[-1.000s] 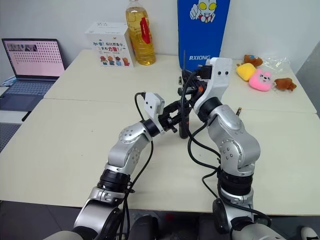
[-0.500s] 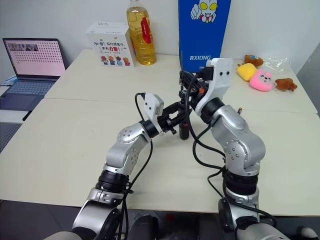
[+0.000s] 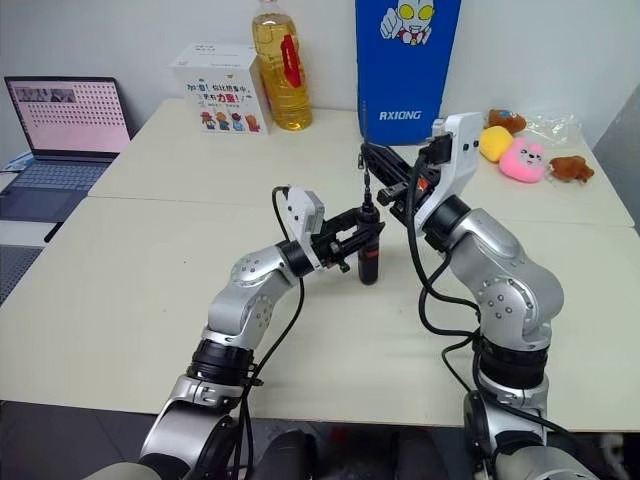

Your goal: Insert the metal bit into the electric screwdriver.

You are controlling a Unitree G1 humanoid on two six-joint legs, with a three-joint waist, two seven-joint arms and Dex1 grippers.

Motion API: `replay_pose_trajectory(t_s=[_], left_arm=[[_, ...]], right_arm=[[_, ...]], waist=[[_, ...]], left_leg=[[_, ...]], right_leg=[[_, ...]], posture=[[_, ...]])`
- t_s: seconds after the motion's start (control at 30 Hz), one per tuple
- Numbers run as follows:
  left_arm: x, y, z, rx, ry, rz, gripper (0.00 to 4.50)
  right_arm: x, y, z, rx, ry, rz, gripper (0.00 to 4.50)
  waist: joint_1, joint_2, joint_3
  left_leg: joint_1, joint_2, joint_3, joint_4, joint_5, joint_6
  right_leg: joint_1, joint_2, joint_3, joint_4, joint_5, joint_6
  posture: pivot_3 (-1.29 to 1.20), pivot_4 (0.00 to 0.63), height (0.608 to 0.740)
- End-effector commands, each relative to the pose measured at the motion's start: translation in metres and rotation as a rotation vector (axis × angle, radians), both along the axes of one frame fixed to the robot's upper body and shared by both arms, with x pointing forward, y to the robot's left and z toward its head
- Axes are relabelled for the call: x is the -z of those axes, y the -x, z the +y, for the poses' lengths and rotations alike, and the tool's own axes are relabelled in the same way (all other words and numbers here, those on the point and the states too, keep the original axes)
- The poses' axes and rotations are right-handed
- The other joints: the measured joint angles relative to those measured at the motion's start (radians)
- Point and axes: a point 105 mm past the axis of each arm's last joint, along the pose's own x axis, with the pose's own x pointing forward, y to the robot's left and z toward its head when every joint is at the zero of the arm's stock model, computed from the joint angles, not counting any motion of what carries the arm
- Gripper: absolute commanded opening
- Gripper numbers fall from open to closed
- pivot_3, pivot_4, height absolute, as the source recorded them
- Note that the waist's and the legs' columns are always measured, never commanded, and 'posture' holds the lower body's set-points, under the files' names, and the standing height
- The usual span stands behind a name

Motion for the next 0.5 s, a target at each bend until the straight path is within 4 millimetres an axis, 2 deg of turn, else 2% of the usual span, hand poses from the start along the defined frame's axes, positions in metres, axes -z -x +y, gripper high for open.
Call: replay_pose_trajectory(t_s=[0.03,0.27,0.5], left_arm=[[-0.024,0.013,-0.002,0.104,0.039,-0.068,1.67],[-0.026,0.022,0.002,0.175,0.000,-0.078,1.67],[-0.019,0.023,0.002,0.170,-0.008,-0.068,1.67]], right_arm=[[-0.009,0.007,-0.006,-0.040,0.001,-0.054,0.02],[-0.015,0.014,-0.010,-0.089,0.020,-0.065,0.02],[-0.006,0.019,-0.007,-0.080,-0.003,-0.039,0.02]], waist=[[0.000,0.000,0.000],[0.000,0.000,0.000],[0.001,0.000,0.000]], left_leg=[[0.000,0.000,0.000,0.000,0.000,0.000],[0.000,0.000,0.000,0.000,0.000,0.000],[0.000,0.000,0.000,0.000,0.000,0.000]], right_leg=[[0.000,0.000,0.000,0.000,0.000,0.000],[0.000,0.000,0.000,0.000,0.000,0.000],[0.000,0.000,0.000,0.000,0.000,0.000]], posture=[[0.00,0.150,0.740],[0.00,0.150,0.740],[0.00,0.150,0.740]])
